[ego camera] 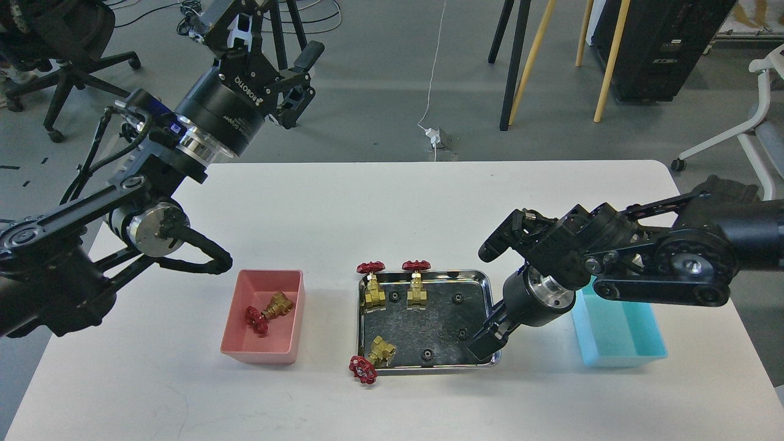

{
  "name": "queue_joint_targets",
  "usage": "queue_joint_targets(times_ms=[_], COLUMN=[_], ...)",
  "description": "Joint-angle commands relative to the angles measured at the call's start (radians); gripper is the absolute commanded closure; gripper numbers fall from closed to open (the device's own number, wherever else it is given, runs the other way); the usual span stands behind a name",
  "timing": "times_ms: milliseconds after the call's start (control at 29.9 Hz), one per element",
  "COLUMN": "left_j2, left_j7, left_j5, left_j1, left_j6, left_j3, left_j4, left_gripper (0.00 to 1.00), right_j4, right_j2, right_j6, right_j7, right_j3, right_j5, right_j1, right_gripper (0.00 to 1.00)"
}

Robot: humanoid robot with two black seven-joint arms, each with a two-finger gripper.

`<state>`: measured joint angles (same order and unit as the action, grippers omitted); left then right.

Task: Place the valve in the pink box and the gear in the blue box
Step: 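Lower the right gripper and grasp a small black gear on the tray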

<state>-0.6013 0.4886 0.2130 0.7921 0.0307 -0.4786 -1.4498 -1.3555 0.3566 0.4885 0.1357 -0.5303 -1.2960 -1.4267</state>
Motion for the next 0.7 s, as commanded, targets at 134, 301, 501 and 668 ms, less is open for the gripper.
queue_joint_targets(times_ms=[134, 301, 501, 668], left_j2=[0.0, -0.005, 0.0, -0.002], left_j7=[0.0, 0.0, 0.0, 0.0], left_j5=[0.002, 0.003, 0.003, 0.003], left_j1=[-0.014, -0.033, -0.043, -0.054], left_j6=[0.0, 0.0, 0.0, 0.0], left_j3=[0.0, -0.005, -0.005, -0.006], left_j4=[0.0, 0.002, 0.003, 0.003], left_gripper=[0.13, 0.13, 0.13, 0.12], right_j4=[0.087, 0.13, 0.167, 0.187], right_j2=[-0.064, -0.08, -0.113, -0.133], right_j6=[0.0, 0.0, 0.0, 0.0], right_j7=[-0.001, -0.001, -0.002, -0.004], right_j3=[-0.002, 0.0, 0.0, 0.0], right_j5=[-0.002, -0.002, -0.002, -0.002], right_j1=[0.034, 0.064, 0.086, 0.101], right_gripper=[0.39, 0.4, 0.43, 0.44])
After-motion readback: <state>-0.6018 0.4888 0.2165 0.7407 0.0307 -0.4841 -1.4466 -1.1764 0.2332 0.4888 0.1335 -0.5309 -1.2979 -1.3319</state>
